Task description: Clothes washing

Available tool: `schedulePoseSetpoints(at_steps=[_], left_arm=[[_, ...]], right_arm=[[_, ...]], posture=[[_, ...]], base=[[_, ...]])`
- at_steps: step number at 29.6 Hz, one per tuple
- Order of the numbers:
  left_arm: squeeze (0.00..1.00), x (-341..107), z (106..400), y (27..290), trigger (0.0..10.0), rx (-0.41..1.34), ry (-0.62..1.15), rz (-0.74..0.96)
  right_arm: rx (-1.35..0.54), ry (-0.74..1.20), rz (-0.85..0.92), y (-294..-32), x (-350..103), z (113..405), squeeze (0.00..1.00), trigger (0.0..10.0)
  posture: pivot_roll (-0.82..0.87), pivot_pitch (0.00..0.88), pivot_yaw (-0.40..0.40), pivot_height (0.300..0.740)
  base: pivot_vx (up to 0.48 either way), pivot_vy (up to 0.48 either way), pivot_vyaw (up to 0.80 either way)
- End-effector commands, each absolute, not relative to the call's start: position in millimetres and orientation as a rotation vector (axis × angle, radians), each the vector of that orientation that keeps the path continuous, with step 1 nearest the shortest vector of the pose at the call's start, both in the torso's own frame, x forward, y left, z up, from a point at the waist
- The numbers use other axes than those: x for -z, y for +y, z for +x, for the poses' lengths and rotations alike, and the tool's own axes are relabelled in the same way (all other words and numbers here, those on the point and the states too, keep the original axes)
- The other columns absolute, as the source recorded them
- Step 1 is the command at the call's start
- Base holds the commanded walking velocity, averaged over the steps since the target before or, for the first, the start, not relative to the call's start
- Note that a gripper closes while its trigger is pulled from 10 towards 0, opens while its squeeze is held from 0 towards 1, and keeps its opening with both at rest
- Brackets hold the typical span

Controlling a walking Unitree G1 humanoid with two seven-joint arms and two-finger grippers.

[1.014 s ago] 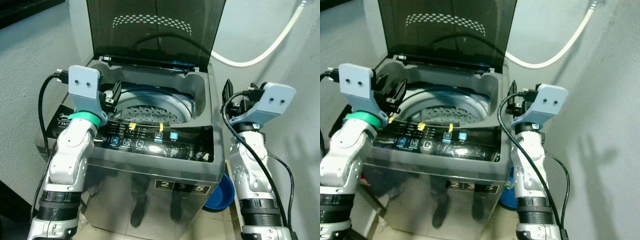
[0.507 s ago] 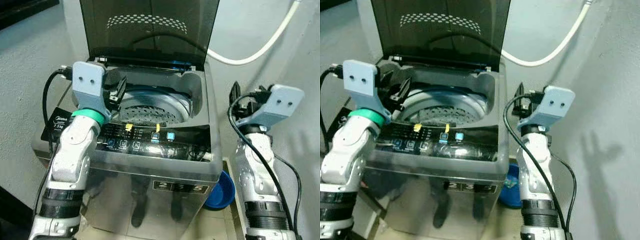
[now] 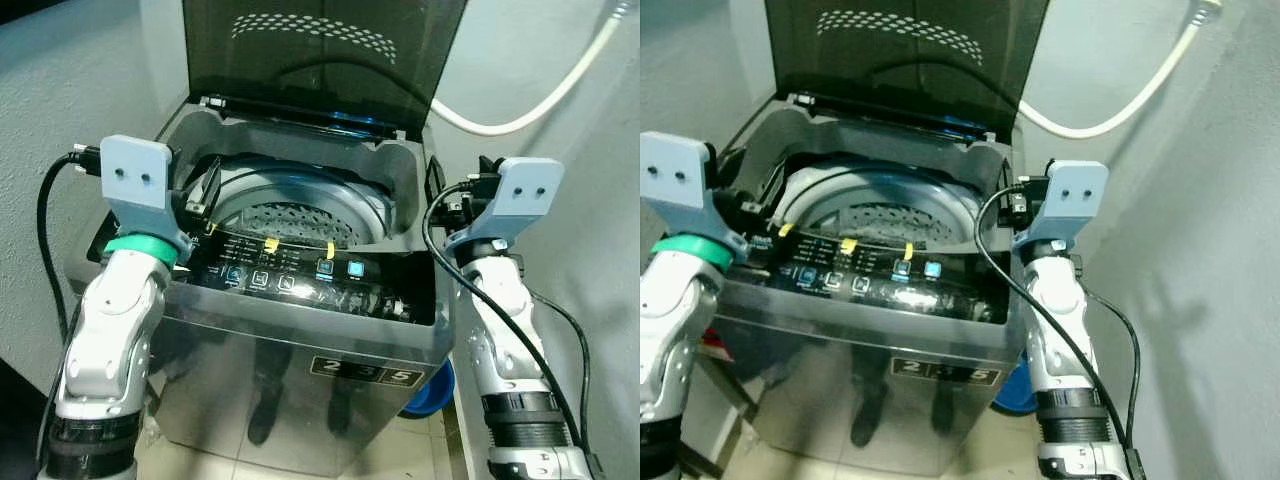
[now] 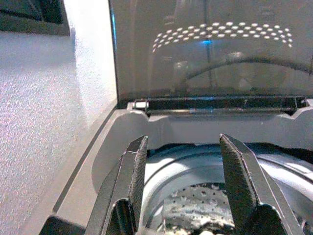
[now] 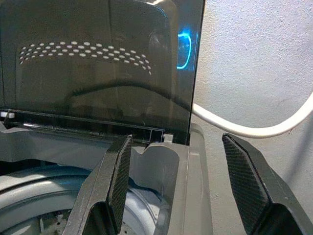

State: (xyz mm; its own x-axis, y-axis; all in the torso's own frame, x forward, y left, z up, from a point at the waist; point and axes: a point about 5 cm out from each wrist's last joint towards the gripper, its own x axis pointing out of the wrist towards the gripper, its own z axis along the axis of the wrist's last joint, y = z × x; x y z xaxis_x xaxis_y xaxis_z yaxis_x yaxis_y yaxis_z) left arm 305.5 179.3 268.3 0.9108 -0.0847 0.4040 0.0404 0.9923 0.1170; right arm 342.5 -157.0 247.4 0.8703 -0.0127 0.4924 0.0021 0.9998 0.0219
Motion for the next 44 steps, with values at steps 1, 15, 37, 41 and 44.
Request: schedulePoseSetpoints(at_steps=[1, 15, 37, 41, 44], left_arm=[[0.0, -265.5, 305.3, 176.6, 10.0, 0.071, -0.406, 0.094], [0.0, -264.4, 321.7, 188.8, 10.0, 0.048, -0.36, 0.127], [0.0, -265.1, 326.6, 178.1, 10.0, 0.037, -0.394, 0.109], [0.0, -265.3, 328.4, 175.6, 10.0, 0.055, -0.396, 0.102], [0.0, -266.1, 329.9, 174.1, 10.0, 0.063, -0.397, 0.097]], right_arm=[[0.032, -0.478, 0.008, -165.0, -238.6, 341.2, 0.0, 10.0], [-0.11, -0.352, 0.05, -153.3, -219.6, 350.6, 0.0, 10.0], [-0.152, -0.397, 0.032, -140.9, -231.3, 357.9, 0.0, 10.0], [-0.074, -0.478, 0.038, -150.8, -236.1, 349.0, 0.0, 10.0], [-0.039, -0.511, 0.018, -153.4, -239.2, 345.4, 0.0, 10.0]], posture=[[0.14, 0.071, -0.039, 0.74], [0.12, 0.008, 0.007, 0.74], [0.14, 0.0, -0.02, 0.74], [0.11, 0.0, 0.017, 0.74], [0.11, 0.0, 0.03, 0.74]], base=[[0.0, 0.0, 0.0], [0.0, 0.0, 0.0], [0.0, 0.0, 0.0], [0.0, 0.0, 0.0], [0.0, 0.0, 0.0]])
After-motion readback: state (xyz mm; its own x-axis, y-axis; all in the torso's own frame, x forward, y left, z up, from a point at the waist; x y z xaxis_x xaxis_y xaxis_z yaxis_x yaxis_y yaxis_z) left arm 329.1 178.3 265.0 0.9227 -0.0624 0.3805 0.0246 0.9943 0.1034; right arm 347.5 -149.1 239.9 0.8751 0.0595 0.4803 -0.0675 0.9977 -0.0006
